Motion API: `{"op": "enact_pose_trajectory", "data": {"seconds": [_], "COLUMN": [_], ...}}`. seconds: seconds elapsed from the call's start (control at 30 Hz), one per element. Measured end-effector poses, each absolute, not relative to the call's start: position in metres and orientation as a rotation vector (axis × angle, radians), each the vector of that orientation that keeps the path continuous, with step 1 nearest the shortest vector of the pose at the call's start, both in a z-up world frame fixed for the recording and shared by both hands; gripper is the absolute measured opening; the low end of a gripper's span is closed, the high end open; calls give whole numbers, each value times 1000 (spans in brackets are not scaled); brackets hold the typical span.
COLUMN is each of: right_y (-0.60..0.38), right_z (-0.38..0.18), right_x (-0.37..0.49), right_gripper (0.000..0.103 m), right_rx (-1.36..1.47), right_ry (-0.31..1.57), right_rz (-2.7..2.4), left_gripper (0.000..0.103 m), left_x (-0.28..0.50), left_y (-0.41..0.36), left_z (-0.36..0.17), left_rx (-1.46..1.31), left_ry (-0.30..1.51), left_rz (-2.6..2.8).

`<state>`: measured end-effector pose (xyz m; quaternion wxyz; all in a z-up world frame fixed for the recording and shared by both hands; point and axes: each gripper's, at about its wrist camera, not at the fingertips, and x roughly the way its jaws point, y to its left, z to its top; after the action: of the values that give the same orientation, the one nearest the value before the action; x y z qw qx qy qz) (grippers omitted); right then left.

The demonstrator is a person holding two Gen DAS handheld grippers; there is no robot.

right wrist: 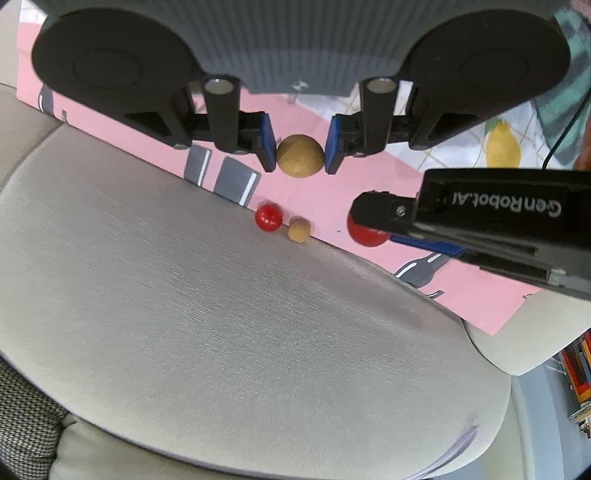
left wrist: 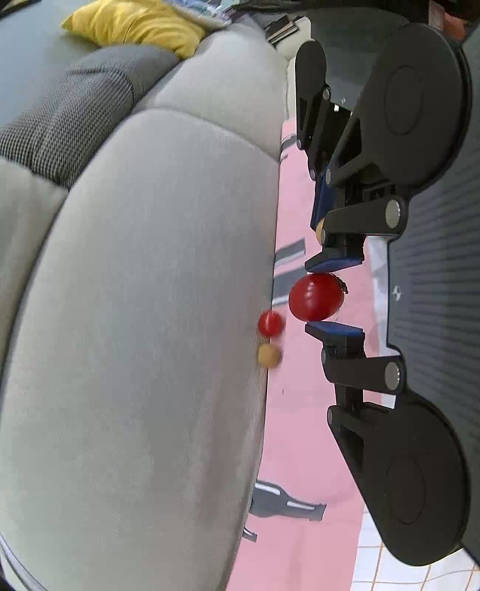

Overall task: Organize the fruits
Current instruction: 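Carry the tomato and nut over the green colander and lower them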

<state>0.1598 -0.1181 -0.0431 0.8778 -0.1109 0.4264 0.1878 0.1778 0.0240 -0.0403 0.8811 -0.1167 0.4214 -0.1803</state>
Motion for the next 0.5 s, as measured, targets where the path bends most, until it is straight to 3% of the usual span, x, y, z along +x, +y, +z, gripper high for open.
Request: {"op": "enact_pose_trajectory", "data": {"seconds": [0.5], "right_y": [-170], "right_z": [-34], "right_x": [92], "right_gripper": [25], "right_rx": [-180], "right_ry": [882], "right_rz": [314], "left_gripper": [32], "left_x": [133], "left_y": [-25], "left_z": [-26], "left_rx": [-195], "left_ry": [883], "left_rz": [-508]}}
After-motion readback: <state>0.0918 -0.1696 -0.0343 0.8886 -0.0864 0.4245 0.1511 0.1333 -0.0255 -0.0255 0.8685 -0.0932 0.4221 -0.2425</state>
